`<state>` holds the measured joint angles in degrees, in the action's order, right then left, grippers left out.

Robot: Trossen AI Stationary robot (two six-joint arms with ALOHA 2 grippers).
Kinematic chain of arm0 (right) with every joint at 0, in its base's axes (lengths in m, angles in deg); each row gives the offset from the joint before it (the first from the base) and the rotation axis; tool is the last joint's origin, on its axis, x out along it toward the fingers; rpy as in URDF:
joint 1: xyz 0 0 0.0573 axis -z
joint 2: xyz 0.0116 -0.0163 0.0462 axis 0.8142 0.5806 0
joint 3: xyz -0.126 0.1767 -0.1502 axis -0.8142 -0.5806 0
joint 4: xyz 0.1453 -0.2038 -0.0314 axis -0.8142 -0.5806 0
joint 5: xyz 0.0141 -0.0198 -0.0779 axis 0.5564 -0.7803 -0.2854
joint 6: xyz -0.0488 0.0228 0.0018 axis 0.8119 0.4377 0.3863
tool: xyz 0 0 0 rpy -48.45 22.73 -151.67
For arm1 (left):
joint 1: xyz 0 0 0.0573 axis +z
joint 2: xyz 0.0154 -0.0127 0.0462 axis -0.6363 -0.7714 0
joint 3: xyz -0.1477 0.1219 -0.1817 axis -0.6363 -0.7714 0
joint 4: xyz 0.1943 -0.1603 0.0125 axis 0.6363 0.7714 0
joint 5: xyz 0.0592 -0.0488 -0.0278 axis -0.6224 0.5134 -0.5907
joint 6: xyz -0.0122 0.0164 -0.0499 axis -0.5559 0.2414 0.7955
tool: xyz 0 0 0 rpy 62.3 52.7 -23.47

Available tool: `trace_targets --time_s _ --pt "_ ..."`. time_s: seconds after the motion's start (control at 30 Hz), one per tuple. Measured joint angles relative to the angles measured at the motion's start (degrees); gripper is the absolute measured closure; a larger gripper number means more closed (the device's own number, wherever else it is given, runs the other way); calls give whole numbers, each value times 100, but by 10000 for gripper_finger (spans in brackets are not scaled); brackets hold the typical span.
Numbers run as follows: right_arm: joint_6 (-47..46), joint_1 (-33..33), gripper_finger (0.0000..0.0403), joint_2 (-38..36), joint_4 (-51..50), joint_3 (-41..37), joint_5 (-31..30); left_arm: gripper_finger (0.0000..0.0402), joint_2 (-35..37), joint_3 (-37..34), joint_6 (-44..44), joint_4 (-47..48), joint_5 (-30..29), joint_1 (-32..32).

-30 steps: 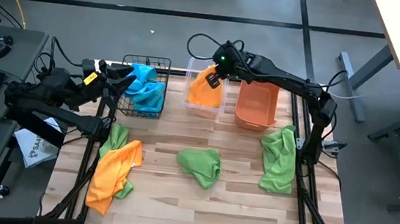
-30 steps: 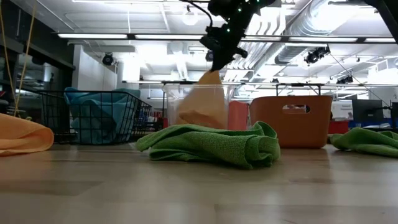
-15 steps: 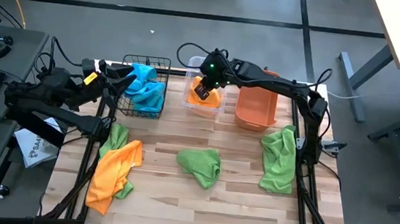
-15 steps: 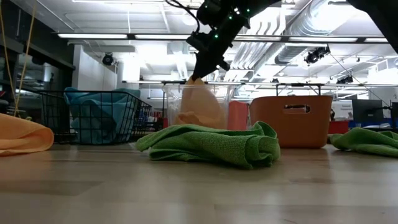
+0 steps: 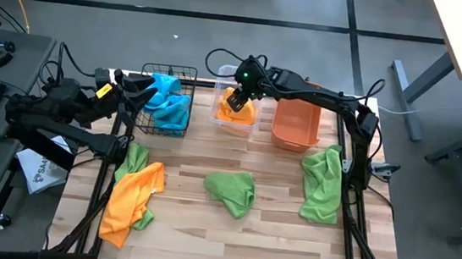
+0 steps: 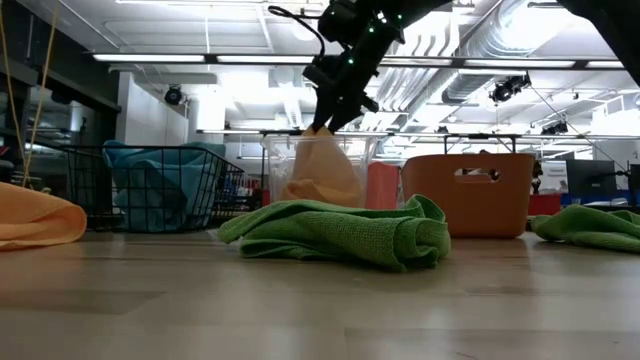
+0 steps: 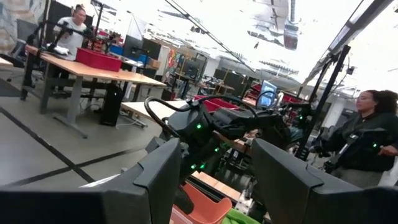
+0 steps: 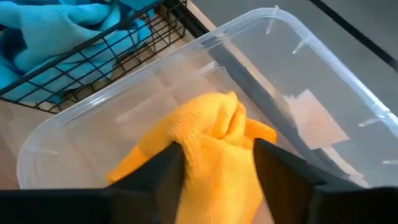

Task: Sort microfiber towel by color & place in baskets
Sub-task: Put the right orange towel into the transparent bin, then put the orange towel into the transparent bin

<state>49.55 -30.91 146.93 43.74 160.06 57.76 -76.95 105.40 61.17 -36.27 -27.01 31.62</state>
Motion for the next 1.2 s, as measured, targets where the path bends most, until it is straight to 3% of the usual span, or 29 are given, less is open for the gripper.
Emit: trace_targets --time_s 0.2,0.33,0.43,0.53,0.67,0.73,1.0,1.2 --pt "495 11 118 -24 -933 970 -52 216 0 0 -217 1 -5 0" --pt "279 -2 93 -26 -1684 1673 16 216 -3 0 -312 117 -18 0" --pt "83 -98 89 -28 -2255 1962 285 216 -149 9 211 414 31 0" --pt "207 -329 89 -30 -2922 2100 225 216 -479 9 942 1289 947 -34" --pt "612 -709 89 -265 -3614 2099 -635 216 -1058 1 2170 3119 2396 -297" --pt "641 -866 89 -443 -3851 2099 -889 216 -1404 -2 2892 3894 2812 -547" --pt "348 -1060 89 -1163 -4362 2099 -1445 216 -2918 -2 4805 6130 2969 -1788" --pt "132 -1045 89 -1516 -4504 2096 -1655 216 -3982 -2 4757 7023 3016 -2138"
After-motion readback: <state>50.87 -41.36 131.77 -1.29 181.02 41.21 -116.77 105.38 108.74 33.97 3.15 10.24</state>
